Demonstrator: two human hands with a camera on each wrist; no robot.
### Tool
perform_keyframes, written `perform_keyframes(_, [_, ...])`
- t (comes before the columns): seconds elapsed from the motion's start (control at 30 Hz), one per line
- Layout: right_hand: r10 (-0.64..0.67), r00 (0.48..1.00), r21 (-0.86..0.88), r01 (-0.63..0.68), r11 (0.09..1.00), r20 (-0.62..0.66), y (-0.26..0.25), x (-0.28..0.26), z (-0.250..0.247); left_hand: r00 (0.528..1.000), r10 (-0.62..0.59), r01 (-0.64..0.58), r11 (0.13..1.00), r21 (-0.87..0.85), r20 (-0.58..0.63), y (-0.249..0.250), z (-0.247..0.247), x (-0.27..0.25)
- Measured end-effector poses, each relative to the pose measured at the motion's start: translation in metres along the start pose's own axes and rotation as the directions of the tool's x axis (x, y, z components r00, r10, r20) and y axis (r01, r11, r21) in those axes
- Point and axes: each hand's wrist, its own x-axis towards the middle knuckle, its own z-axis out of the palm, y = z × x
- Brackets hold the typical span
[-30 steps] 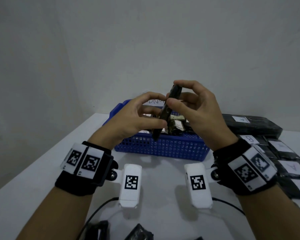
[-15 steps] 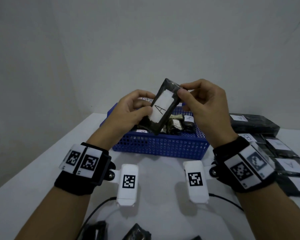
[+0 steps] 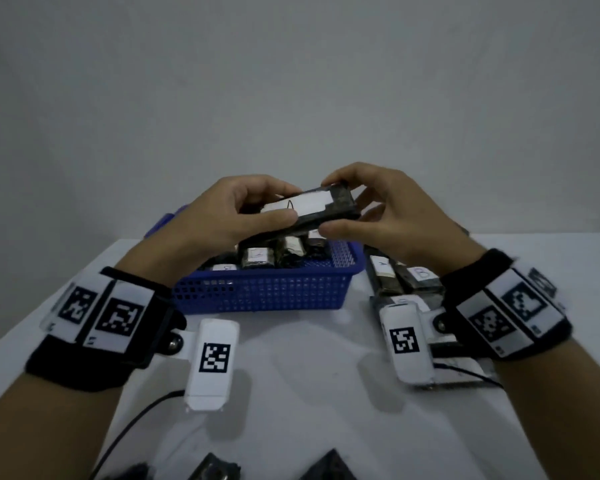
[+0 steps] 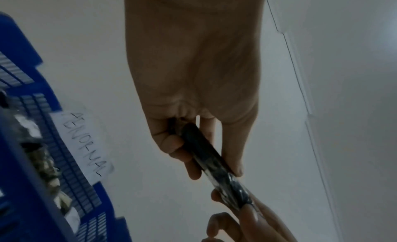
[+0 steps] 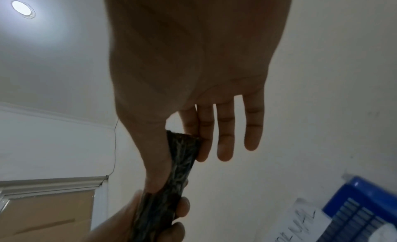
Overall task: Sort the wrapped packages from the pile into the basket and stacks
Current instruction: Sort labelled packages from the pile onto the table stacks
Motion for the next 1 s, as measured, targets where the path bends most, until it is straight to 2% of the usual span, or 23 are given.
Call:
perform_keyframes(0.1, [0.053,0.999,-0.098,-0.052,0.994,0.011,0.009,-0.022,-0.037,0.998,0.039,-0.043,0.996,0.079,0.044,0.02,0.031,0.017])
perform_keyframes(0.2, [-0.022,0.998,-0.278,0.036,0.96,0.052,0.012,-0.048,-0.067,0.991,0.044,-0.054,0.995,0.079,0.124,0.035,0.073,0.034])
perform_keyframes(0.27, [-0.025,0.997,-0.367,0.05,0.929,0.074,0.015,-0.066,-0.084,0.983,0.03,-0.043,0.997,0.069,0.18,0.041,0.101,0.043])
perform_keyframes(0.37, [0.097,0.993,-0.494,-0.05,0.868,0.07,0.026,-0.093,-0.109,0.964,0.018,-0.044,0.995,0.091,0.266,0.046,0.136,0.051])
perform_keyframes(0.43, [0.176,0.981,-0.551,-0.1,0.828,0.087,0.038,-0.112,-0.124,0.943,-0.025,-0.046,0.978,0.203,0.332,0.049,0.156,0.054])
perform_keyframes(0.5, [0.261,0.958,-0.581,-0.147,0.801,0.118,0.053,-0.128,-0.135,0.909,-0.062,-0.129,0.898,0.421,0.412,0.05,0.174,0.054])
perform_keyframes(0.57, [0.353,0.924,-0.616,-0.195,0.763,0.145,0.069,-0.145,-0.142,0.852,-0.102,-0.259,0.771,0.582,0.514,0.047,0.192,0.054])
perform_keyframes(0.63, [0.436,0.886,-0.639,-0.245,0.729,0.158,0.081,-0.161,-0.145,0.796,-0.178,-0.331,0.673,0.662,0.578,0.038,0.205,0.054])
perform_keyframes(0.7, [0.48,0.86,-0.646,-0.27,0.714,0.172,0.089,-0.172,-0.145,0.776,-0.244,-0.341,0.614,0.712,0.582,0.026,0.214,0.057])
perform_keyframes(0.83, [0.524,0.824,-0.649,-0.28,0.708,0.216,0.103,-0.184,-0.143,0.732,-0.371,-0.329,0.542,0.773,0.571,0.007,0.228,0.06])
perform_keyframes(0.9, [0.546,0.803,-0.653,-0.282,0.702,0.24,0.11,-0.186,-0.14,0.718,-0.389,-0.318,0.555,0.769,0.577,0.003,0.23,0.06])
perform_keyframes(1.0, [0.585,0.755,-0.659,-0.281,0.698,0.297,0.118,-0.188,-0.131,0.727,-0.372,-0.296,0.589,0.752,0.578,0.0,0.228,0.06])
